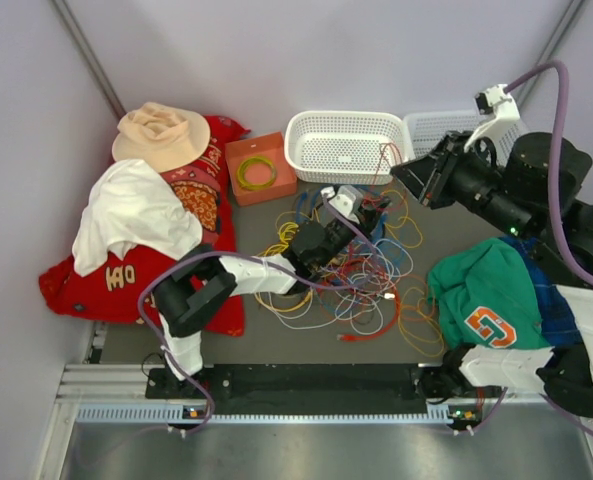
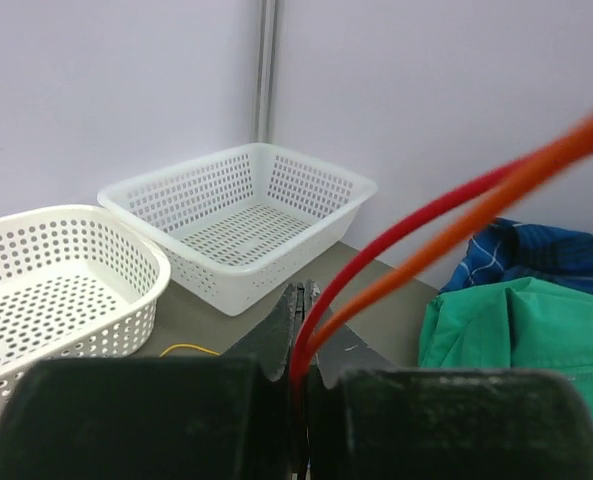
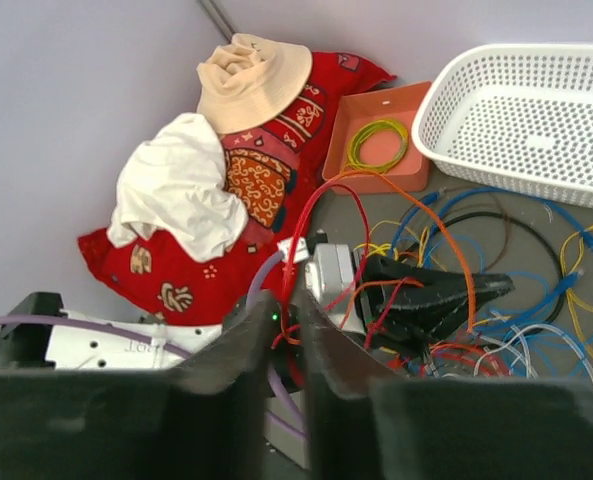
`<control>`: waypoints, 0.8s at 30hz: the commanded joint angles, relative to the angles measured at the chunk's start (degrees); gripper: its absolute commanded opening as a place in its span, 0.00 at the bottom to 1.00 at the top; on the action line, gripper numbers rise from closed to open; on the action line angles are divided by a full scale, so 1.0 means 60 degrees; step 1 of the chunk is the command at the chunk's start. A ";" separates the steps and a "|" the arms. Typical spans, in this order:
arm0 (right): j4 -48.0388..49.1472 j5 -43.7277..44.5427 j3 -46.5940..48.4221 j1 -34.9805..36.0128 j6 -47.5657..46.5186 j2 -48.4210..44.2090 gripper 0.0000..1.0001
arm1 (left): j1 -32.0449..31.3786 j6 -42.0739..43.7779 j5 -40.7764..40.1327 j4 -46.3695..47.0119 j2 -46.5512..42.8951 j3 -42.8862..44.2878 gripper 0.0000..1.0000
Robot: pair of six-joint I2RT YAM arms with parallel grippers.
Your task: Untangle the cables
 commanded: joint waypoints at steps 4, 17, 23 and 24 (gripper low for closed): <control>0.0436 0.1111 -0.1254 -0.0057 -0.0329 -0.1092 0.80 | 0.0589 -0.1543 0.0115 -0.4720 -0.3373 0.0575 0.00; 0.2560 0.1332 -0.5357 -0.0057 -0.0402 -0.3508 0.96 | 0.1205 -0.2306 0.0232 -1.5144 -0.2735 0.9713 0.00; 0.4169 0.0324 -0.7013 -0.0072 -0.0344 -0.3978 0.84 | 0.1279 -0.2818 0.0539 -1.6216 -0.2353 1.0759 0.00; 0.4433 0.0147 -0.7290 -0.0057 -0.0358 -0.3993 0.82 | 0.1293 -0.2892 0.0671 -1.6289 -0.2353 1.0759 0.00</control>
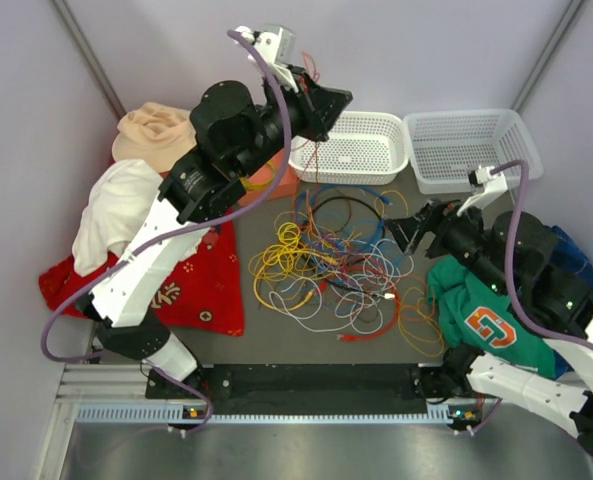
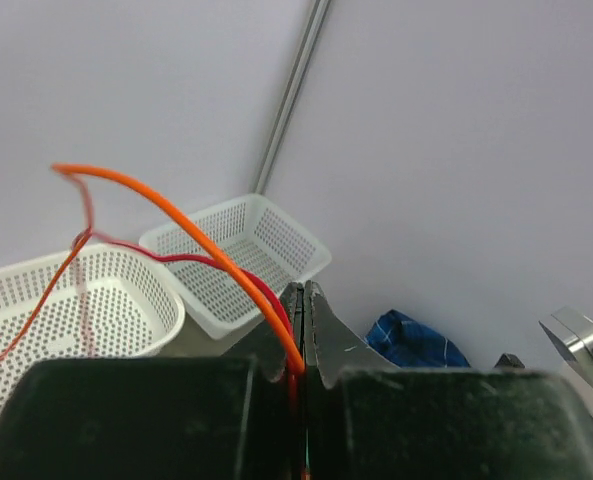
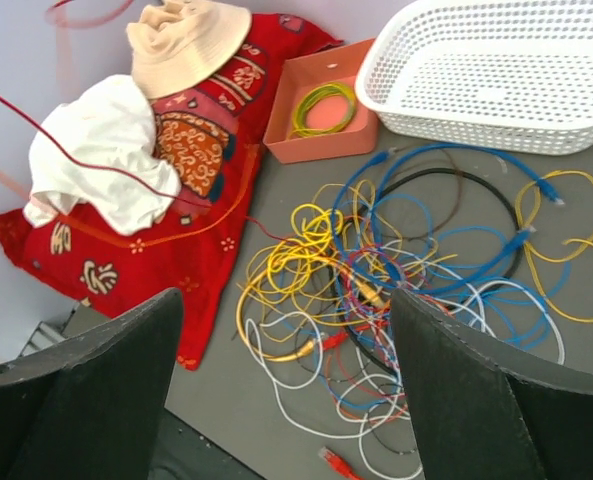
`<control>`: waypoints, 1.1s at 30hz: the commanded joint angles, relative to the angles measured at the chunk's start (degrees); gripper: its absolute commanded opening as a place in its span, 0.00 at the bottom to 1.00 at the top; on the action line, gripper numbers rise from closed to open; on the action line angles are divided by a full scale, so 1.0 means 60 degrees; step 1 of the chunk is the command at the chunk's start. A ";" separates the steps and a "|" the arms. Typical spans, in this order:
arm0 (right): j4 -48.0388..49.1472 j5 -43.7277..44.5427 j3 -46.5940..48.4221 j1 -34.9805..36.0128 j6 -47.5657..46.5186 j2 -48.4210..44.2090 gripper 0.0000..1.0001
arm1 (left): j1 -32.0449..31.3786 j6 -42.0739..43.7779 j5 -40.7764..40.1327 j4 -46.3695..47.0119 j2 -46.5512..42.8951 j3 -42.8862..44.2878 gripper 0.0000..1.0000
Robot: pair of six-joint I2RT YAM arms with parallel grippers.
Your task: Untangle the cables
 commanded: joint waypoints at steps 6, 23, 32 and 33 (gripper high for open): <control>0.3781 -0.2426 -0.0743 -0.0072 0.0138 0.0601 0.77 | 0.0084 -0.0708 0.0794 -0.1840 0.0415 0.0002 0.00; 0.5863 -0.4010 -0.0772 -0.0057 0.0812 0.2595 0.41 | 0.0099 -0.0957 0.1116 -0.1518 -0.0039 -0.1141 0.00; 0.5849 -0.3542 -0.0904 -0.0072 0.0870 0.2655 0.07 | 0.0099 -0.0855 0.0824 -0.1459 -0.0375 -0.1610 0.00; 0.5805 -0.3454 -0.0919 -0.0072 0.0871 0.2524 0.00 | 0.0113 -0.0840 0.0765 -0.1459 -0.0405 -0.1697 0.00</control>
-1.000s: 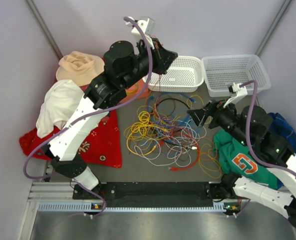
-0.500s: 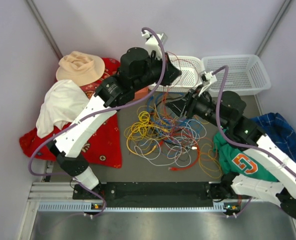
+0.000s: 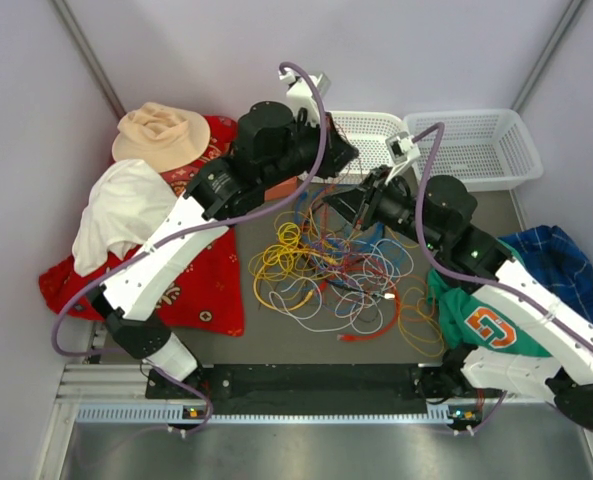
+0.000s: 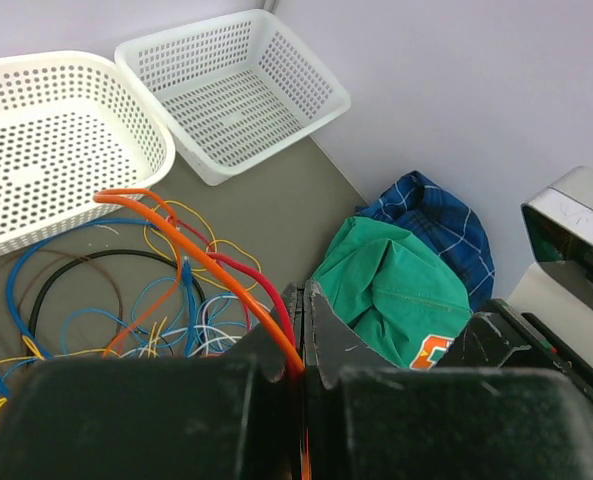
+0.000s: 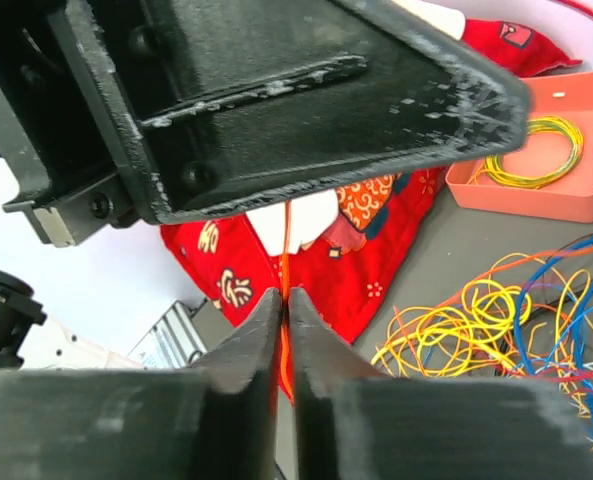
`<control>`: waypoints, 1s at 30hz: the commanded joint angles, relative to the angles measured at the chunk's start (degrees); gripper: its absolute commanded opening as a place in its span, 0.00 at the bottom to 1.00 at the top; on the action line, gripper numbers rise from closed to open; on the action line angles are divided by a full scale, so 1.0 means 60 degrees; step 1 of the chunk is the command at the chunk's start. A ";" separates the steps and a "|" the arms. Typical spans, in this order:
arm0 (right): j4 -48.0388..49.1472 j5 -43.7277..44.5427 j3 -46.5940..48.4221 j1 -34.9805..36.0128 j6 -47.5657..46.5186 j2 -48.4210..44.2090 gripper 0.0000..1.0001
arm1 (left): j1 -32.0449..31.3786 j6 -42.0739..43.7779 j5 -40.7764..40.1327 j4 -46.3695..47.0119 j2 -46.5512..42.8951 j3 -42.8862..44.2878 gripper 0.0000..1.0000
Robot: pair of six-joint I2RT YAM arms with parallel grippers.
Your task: Untangle the cables
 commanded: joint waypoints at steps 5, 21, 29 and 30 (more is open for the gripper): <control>-0.0455 0.0745 -0.0056 -0.0072 -0.0128 -0.0943 0.00 | 0.0077 0.0093 -0.0767 0.0402 -0.0992 -0.0818 0.09; -0.2113 0.1493 0.0384 -0.0057 -0.0509 -0.2102 0.00 | 0.0209 -0.0829 -0.1120 0.3931 -0.3922 -0.5901 0.99; -0.2333 0.1698 0.0369 -0.0057 -0.0465 -0.2263 0.00 | 0.0223 -0.0670 -0.1545 0.4765 -0.5050 -0.6970 0.99; -0.2348 0.1698 0.0384 -0.0072 -0.0465 -0.2292 0.00 | 0.0223 -0.0596 -0.1414 0.4898 -0.5153 -0.7103 0.99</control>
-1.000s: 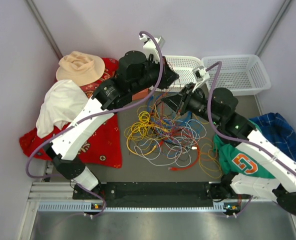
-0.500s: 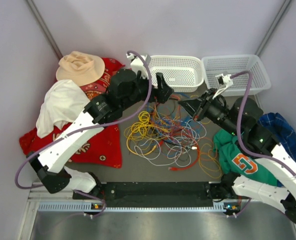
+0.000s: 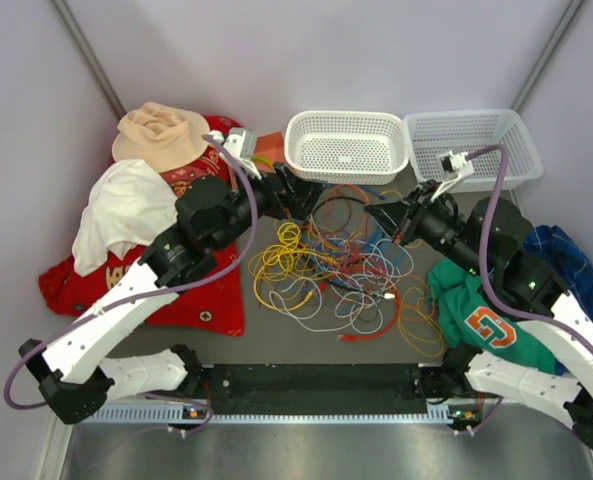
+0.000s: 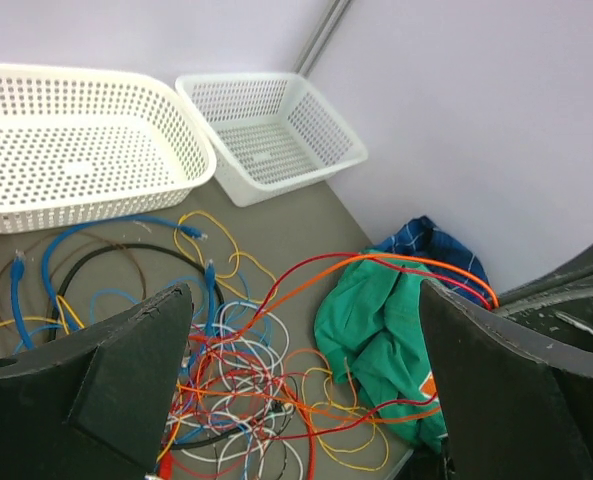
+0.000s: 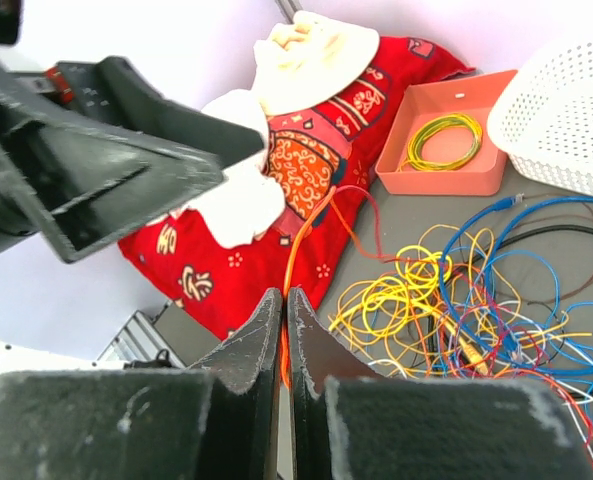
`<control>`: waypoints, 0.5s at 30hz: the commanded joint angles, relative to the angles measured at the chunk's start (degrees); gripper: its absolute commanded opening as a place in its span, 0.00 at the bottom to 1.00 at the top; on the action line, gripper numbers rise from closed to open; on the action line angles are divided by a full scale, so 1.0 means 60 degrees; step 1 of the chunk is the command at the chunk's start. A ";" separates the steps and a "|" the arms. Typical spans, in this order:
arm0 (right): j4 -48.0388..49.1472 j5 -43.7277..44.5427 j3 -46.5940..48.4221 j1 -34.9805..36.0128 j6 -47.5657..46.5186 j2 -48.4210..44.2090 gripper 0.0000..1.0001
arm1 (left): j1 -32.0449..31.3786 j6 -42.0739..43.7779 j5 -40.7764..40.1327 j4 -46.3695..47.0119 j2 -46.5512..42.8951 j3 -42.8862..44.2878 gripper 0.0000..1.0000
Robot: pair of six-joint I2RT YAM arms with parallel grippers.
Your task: Untangle the cables
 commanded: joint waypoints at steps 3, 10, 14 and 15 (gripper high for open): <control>0.0005 0.0172 0.0351 -0.0072 -0.0098 -0.0289 0.00 | 0.0045 0.0476 0.0150 0.1432 -0.0864 -0.0880 0.99; -0.0112 -0.0194 0.0702 -0.0057 0.0151 -0.0231 0.00 | 0.0030 0.1004 0.1541 0.2718 -0.0441 -0.1978 0.98; -0.0273 -0.0633 0.1069 -0.0072 0.0298 -0.0084 0.00 | 0.0030 0.1253 0.1793 0.3204 0.0029 -0.2111 0.96; -0.0317 -0.0692 0.1156 -0.0072 0.0356 -0.0055 0.00 | 0.0030 0.1326 0.1763 0.3306 0.0117 -0.2126 0.96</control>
